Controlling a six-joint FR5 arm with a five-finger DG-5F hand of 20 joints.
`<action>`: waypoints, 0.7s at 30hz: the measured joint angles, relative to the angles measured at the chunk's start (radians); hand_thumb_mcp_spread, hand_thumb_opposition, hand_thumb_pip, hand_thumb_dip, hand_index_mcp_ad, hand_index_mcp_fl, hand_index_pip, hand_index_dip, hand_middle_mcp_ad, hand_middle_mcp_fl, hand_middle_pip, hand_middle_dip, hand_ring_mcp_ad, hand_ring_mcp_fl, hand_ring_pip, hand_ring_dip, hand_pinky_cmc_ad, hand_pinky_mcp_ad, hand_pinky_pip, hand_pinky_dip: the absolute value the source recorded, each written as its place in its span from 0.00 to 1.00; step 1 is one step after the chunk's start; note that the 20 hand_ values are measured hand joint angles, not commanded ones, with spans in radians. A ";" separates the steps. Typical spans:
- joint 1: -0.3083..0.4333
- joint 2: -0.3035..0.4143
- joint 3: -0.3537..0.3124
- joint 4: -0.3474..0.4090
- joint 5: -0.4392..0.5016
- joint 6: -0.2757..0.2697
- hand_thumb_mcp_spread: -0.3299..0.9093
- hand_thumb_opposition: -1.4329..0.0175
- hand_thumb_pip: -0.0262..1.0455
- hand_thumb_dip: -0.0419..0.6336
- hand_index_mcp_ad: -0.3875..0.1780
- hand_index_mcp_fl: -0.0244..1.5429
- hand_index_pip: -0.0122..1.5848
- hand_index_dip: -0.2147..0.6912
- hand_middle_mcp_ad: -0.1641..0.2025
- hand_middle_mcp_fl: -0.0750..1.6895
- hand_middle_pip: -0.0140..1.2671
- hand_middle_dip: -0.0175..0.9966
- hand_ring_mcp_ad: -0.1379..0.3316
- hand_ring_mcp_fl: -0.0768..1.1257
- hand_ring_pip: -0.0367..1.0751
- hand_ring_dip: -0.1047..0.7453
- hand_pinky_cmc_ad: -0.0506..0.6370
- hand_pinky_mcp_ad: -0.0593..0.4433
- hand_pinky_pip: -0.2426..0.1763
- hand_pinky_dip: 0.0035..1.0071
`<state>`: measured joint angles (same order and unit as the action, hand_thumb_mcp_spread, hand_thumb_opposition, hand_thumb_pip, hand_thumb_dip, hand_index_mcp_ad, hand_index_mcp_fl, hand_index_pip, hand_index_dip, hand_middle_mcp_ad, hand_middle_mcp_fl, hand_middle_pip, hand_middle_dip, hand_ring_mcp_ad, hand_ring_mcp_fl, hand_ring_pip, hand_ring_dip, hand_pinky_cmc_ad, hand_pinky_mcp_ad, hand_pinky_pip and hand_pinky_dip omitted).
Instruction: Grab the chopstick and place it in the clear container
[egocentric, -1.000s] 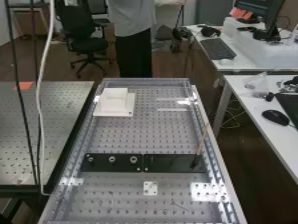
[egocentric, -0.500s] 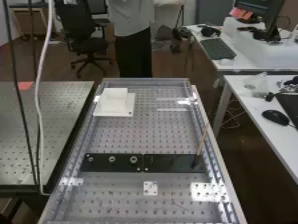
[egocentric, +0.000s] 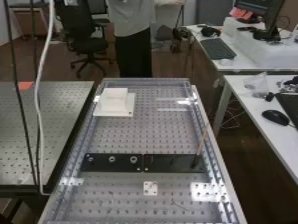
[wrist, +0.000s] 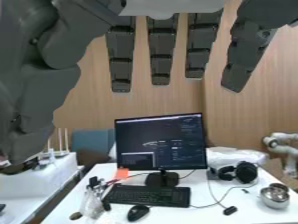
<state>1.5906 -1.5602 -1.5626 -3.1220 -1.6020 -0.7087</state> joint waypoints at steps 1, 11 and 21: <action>0.000 0.000 0.002 -0.001 -0.008 -0.002 0.54 0.48 0.29 0.20 0.42 0.31 0.03 0.54 0.63 0.19 0.10 0.22 0.63 0.21 0.14 0.29 0.79 0.91 0.78 0.15; 0.006 0.000 0.008 -0.006 0.010 -0.004 0.54 0.48 0.29 0.20 0.42 0.31 0.03 0.54 0.63 0.19 0.10 0.22 0.64 0.21 0.14 0.29 0.79 0.91 0.78 0.15; -0.010 -0.012 -0.043 0.093 0.003 0.126 0.54 0.48 0.29 0.20 0.42 0.32 0.03 0.54 0.64 0.20 0.10 0.22 0.64 0.21 0.14 0.29 0.79 0.91 0.78 0.15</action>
<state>1.5804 -1.5720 -1.6054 -3.0295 -1.5989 -0.5823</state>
